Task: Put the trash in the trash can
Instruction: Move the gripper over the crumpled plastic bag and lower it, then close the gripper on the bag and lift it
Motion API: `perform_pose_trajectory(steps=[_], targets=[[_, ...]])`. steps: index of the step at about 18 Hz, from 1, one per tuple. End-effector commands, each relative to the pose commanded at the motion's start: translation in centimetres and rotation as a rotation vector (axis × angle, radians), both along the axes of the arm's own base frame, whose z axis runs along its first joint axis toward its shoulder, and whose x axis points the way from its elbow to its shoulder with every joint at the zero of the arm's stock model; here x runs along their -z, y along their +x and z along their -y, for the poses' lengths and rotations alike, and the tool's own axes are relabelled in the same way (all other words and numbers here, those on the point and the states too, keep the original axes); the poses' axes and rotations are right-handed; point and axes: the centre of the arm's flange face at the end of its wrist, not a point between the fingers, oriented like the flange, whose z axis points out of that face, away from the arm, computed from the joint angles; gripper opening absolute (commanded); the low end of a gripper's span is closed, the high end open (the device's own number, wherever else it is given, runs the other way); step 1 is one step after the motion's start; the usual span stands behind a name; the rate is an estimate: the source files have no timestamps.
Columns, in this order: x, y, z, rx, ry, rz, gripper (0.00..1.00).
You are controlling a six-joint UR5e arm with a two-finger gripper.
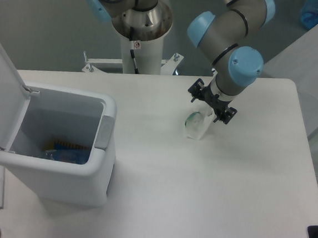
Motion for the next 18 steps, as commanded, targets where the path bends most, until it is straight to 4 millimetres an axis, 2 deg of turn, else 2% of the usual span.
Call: perform_pose_trajectory(steps=[3, 4, 7, 12, 18], targets=[[-0.1, 0.0, -0.1, 0.002, -0.002, -0.003, 0.06], [-0.1, -0.1, -0.1, 0.0, -0.001, -0.004, 0.0], [-0.7, -0.4, -0.1, -0.007, 0.007, -0.011, 0.0], [-3.2, -1.4, -1.3, -0.025, 0.098, -0.033, 0.0], [-9.4, -1.5, -4.1, -0.09, 0.432, -0.006, 0.0]])
